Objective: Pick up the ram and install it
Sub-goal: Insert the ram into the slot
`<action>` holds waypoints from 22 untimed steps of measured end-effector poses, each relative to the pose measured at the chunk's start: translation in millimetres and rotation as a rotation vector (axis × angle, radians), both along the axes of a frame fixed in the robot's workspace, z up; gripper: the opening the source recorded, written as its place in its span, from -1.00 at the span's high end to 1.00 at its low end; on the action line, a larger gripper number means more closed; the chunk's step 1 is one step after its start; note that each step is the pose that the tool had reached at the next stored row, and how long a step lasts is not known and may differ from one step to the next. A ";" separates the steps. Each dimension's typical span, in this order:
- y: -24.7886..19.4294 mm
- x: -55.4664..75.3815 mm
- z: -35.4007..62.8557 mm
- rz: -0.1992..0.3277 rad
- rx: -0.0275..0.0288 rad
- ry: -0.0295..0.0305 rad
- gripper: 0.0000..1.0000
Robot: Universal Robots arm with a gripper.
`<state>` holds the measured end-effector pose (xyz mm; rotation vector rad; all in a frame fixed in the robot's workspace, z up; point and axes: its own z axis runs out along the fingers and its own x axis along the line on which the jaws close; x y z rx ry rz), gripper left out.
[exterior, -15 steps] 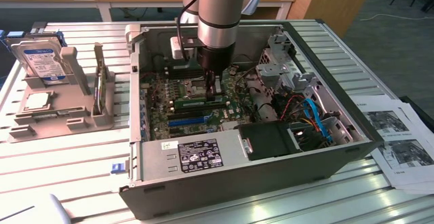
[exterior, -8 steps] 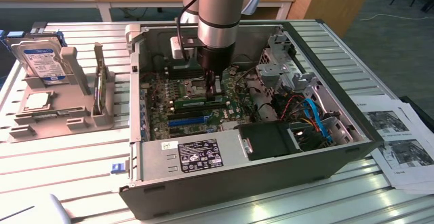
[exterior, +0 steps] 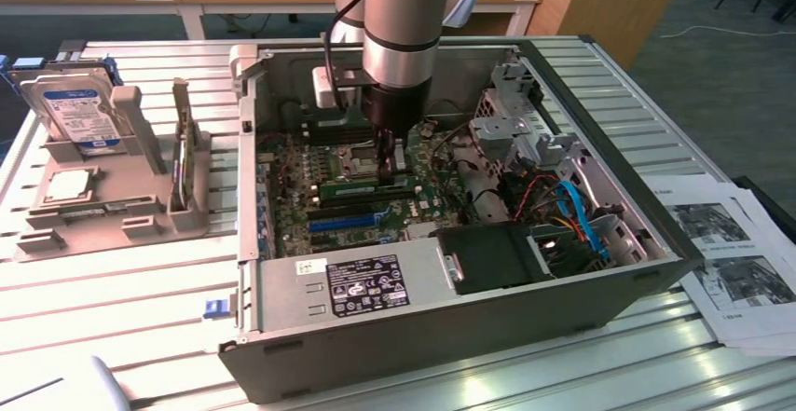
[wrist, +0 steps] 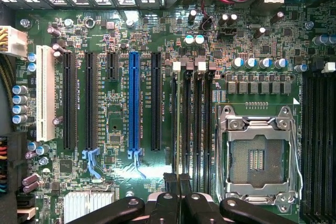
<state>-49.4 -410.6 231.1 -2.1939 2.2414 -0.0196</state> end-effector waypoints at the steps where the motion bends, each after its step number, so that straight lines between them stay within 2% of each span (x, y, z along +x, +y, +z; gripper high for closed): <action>1: 0.0 0.0 0.0 0.000 0.0000 0.0000 0.77; 22: 0.3 0.1 0.0 0.011 0.0000 0.0000 0.77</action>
